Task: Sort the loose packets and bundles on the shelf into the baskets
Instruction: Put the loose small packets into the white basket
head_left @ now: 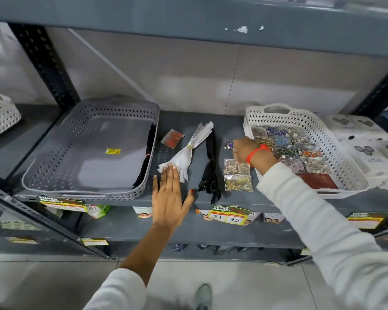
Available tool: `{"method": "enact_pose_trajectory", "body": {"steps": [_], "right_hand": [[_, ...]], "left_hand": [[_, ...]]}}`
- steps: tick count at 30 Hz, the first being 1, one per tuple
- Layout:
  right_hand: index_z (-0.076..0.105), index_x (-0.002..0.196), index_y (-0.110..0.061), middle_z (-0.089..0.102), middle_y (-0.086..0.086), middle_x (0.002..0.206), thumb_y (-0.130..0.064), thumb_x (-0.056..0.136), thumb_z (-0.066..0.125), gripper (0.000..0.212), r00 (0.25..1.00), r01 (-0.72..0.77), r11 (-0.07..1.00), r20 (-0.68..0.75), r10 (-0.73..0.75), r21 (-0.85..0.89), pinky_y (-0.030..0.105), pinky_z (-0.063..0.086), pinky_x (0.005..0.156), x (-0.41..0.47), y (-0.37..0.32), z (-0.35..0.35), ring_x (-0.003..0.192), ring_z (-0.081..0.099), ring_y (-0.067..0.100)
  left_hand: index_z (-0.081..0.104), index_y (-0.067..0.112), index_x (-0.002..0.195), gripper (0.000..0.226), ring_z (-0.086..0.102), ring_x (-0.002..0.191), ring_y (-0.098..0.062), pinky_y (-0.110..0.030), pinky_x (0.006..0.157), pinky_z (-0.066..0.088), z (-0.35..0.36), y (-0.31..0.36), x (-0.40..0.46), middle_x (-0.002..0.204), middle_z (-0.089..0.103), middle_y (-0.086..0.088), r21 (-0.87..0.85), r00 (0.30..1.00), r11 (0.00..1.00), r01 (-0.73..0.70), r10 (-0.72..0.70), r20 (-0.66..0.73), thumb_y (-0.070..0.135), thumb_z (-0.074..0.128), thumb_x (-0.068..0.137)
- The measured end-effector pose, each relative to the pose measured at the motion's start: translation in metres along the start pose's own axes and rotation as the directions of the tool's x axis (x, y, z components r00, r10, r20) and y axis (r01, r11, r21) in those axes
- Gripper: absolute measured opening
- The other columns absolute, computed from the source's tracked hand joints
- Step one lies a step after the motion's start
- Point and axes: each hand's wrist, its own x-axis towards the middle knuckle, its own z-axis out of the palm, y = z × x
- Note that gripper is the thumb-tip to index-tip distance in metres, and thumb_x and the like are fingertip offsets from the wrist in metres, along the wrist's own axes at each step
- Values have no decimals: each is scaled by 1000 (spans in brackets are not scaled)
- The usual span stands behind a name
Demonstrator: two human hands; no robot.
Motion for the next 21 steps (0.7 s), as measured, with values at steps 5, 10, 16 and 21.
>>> {"method": "enact_pose_trajectory", "body": {"steps": [5,10,16,21], "right_hand": [[66,86,3,67,22,103,6,85,51,15,999,49,999,-5,-49,23,33,53,87,10,2,8,104,65,35],[66,102,5,66,29,110,9,85,48,25,980,83,990,-187,-62,111,46,53,93,44,5,-8,102,64,41],[52,121,6,56,31,125,9,90,41,33,992,50,999,-117,-51,-8,44,47,96,61,2,-2,116,56,42],[53,122,5,57,28,126,7,91,43,33,994,28,1000,-105,-28,-5,42,48,96,62,2,1,116,58,40]], "left_hand": [[28,1,143,78,32,138,-28,-48,112,18,-2,0,-1,149,33,-16,-11,1000,1000,-6,6,-11,56,23,88],[28,0,143,83,33,137,-27,-48,111,18,-4,0,0,149,34,-16,-7,1000,1000,5,-5,15,60,2,91],[27,2,144,80,32,138,-26,-44,112,14,-1,-1,0,149,34,-15,-29,1000,1000,8,-8,5,59,9,91],[29,2,143,77,35,136,-28,-43,111,17,0,0,0,148,35,-15,-30,1000,999,15,-16,-14,55,27,87]]}}
